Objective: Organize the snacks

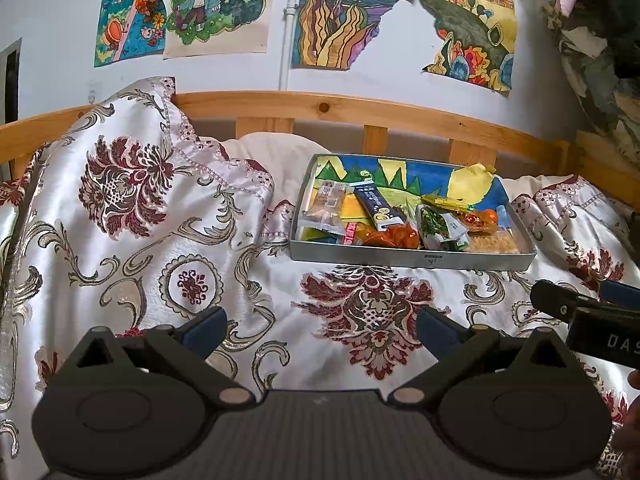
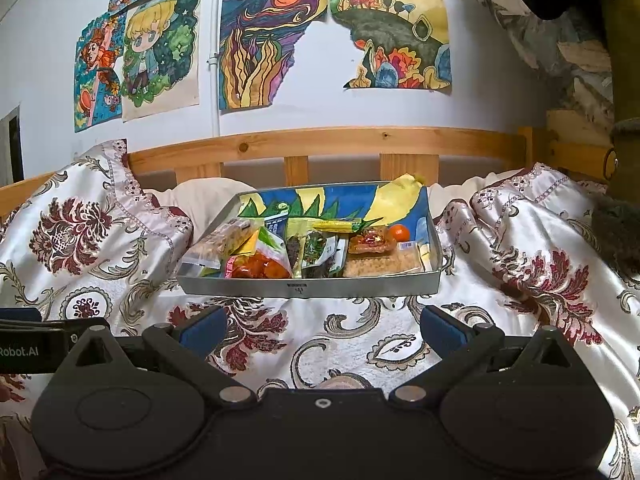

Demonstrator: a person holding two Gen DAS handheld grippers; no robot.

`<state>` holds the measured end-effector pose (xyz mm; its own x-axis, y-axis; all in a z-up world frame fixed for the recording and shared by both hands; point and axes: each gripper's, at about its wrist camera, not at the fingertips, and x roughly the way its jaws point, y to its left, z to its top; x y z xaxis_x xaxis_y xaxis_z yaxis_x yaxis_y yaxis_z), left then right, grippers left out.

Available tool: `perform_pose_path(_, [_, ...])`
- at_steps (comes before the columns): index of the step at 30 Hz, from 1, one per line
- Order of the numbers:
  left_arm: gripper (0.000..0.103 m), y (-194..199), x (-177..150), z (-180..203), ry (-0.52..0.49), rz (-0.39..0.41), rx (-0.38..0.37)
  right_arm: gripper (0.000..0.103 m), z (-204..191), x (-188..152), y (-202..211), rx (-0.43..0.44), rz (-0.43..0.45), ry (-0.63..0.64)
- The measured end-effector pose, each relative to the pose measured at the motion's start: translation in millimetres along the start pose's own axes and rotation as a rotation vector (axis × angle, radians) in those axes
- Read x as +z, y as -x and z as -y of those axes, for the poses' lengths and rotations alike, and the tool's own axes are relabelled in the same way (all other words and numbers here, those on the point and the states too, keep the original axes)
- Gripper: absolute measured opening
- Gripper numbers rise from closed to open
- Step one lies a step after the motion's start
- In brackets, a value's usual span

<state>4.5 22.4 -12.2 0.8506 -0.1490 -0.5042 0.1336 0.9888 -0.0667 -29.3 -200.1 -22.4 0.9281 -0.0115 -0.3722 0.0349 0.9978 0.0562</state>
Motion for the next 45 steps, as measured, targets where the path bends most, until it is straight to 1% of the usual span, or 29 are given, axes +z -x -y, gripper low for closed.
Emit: perform_pose_path(45, [0.102, -2.2, -3.4, 0.3, -0.004, -0.017, 0.009, 0.102, 0.6, -3.0, -2.4, -0.008, -0.017, -0.011])
